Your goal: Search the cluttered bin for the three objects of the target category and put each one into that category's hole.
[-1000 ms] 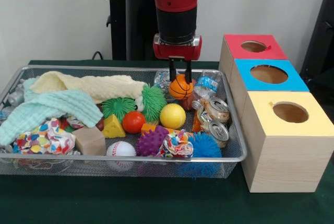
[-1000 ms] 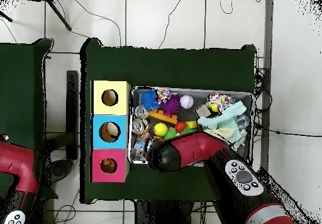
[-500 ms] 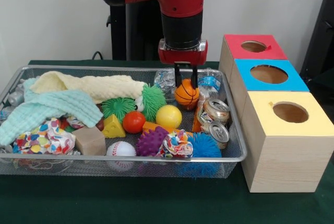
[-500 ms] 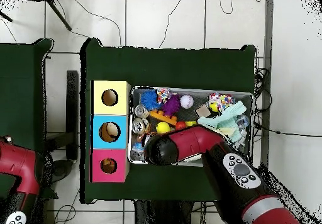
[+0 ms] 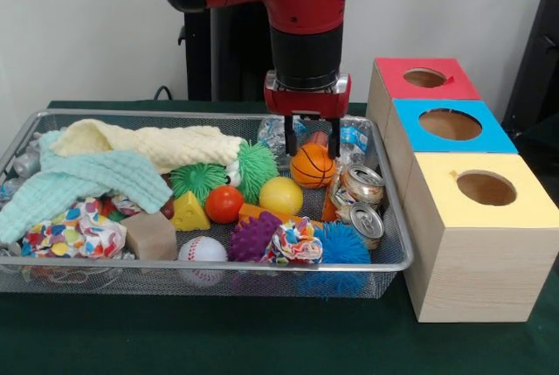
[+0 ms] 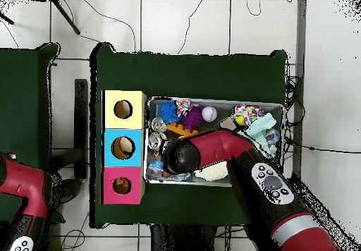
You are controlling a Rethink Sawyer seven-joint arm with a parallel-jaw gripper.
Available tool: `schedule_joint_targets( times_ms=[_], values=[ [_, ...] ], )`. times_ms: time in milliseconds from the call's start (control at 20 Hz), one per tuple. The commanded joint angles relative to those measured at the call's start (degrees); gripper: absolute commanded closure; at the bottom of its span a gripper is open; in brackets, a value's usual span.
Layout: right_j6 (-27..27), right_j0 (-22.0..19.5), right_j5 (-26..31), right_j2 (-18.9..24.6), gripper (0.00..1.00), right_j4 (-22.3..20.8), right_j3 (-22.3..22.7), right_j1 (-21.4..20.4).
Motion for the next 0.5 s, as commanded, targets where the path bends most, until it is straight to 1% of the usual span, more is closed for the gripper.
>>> schedule_joint_targets(
  times_ms=[50,300,400,500],
  values=[
    [-12.4,-0.5,8.1,5.3,0.0,2.0,-6.1,-0.9],
    [-14.0,-0.7,11.9,6.3,0.0,2.9,-8.1,-2.1],
    [-14.3,-1.0,12.1,6.2,0.0,2.6,-8.5,-1.5],
    [-14.8,-1.4,13.0,6.5,0.0,2.8,-8.7,-2.1]
  ],
)
